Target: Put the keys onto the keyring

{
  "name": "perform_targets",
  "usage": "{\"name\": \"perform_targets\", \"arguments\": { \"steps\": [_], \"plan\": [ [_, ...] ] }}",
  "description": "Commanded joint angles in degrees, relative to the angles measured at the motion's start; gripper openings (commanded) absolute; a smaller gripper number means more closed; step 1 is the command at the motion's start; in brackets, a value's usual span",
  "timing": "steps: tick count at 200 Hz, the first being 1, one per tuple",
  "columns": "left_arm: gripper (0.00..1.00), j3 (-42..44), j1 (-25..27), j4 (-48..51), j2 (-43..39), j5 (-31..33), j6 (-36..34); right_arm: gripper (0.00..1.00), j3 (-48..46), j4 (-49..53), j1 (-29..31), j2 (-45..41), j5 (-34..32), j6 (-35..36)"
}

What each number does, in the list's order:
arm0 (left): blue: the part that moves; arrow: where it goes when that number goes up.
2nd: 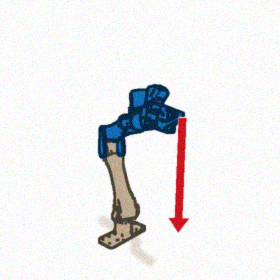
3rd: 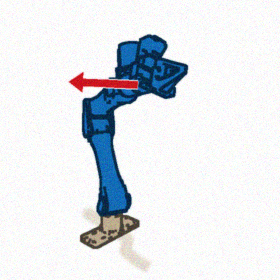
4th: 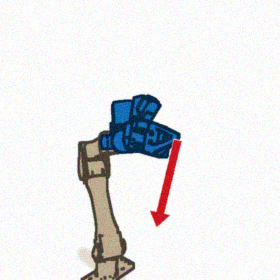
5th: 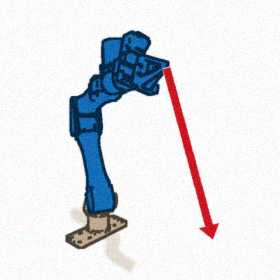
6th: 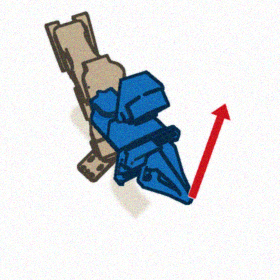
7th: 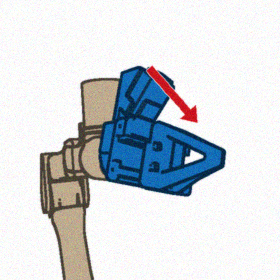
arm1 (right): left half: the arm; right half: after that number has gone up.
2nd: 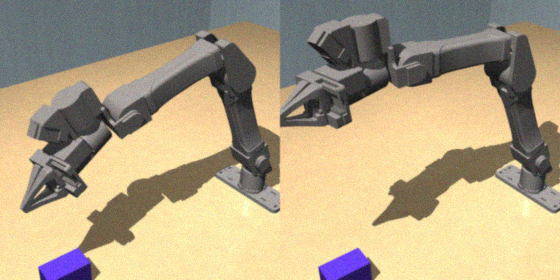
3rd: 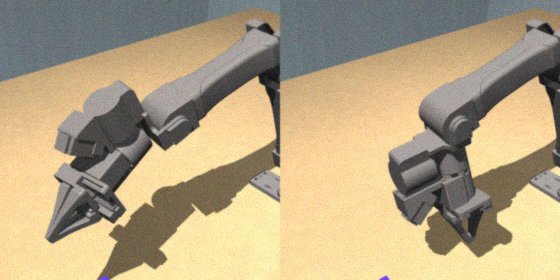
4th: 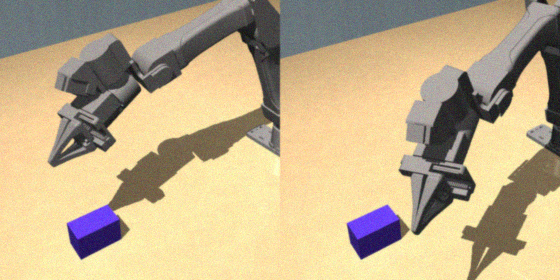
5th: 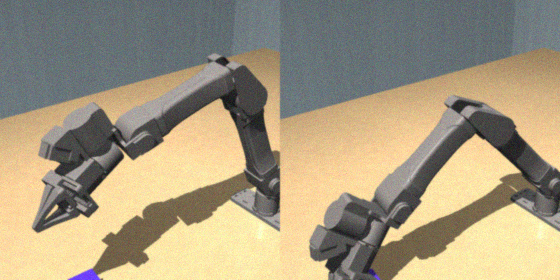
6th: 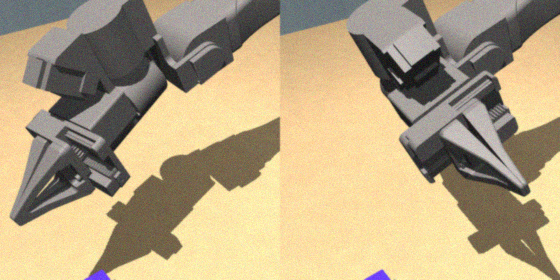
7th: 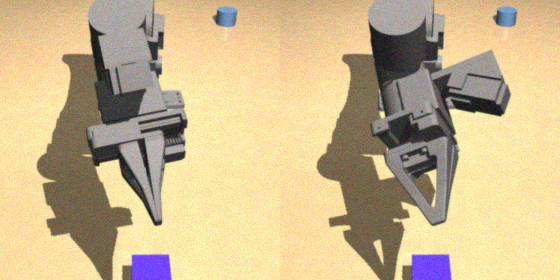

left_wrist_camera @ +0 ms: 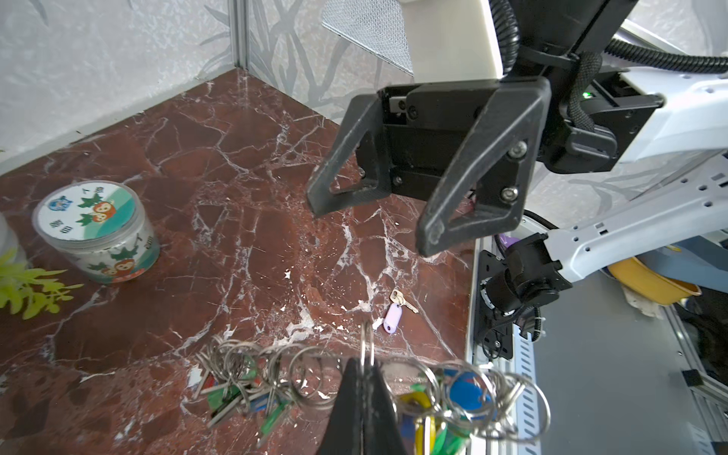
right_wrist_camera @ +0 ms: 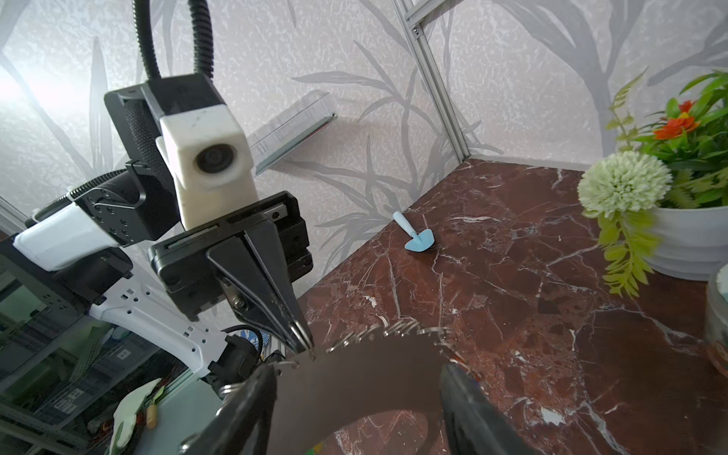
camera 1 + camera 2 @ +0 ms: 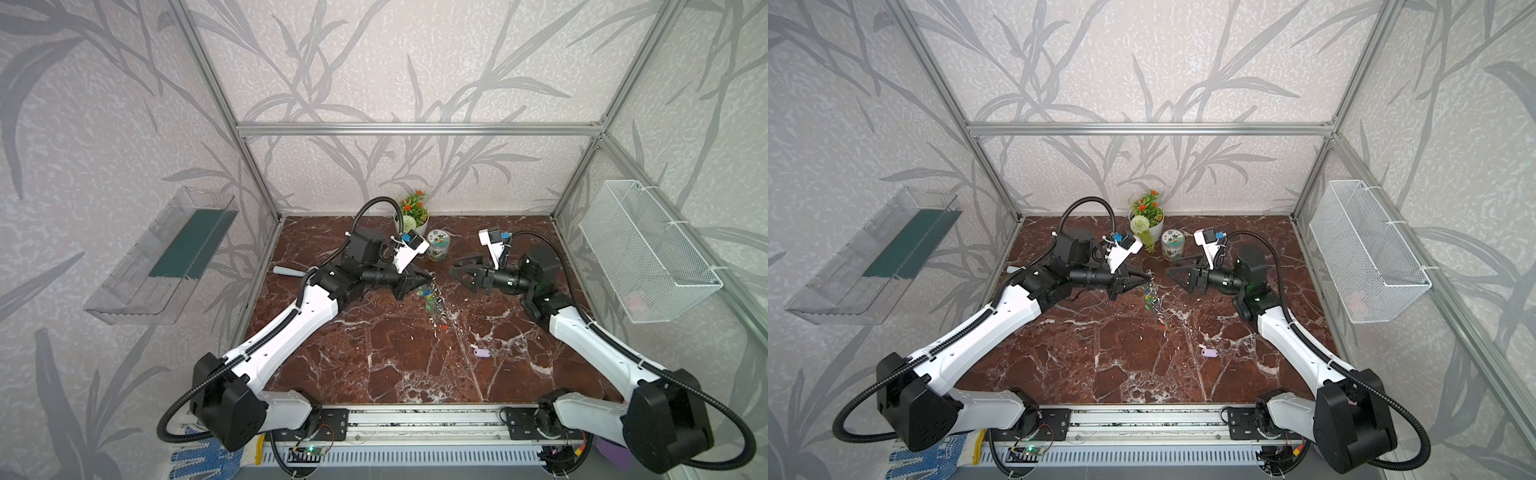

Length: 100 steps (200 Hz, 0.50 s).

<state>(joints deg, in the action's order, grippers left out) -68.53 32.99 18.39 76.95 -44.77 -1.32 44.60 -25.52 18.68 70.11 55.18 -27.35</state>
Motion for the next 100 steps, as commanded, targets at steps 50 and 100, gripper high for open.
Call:
{"name": "perform_targets", "arguments": {
  "steps": [50, 100],
  "plan": [
    [0.0, -3.18, -0.92, -6.26, 1.92, -10.8, 2.87, 0.49, 2.77, -1.3, 2.15, 1.92, 3.53, 1.69],
    [0.0, -3.86, -1.44, -7.41, 3.39, -12.59, 3.92, 0.41, 2.6, -2.89, 2.5, 2.81, 4.76, 0.55]
  ]
}}
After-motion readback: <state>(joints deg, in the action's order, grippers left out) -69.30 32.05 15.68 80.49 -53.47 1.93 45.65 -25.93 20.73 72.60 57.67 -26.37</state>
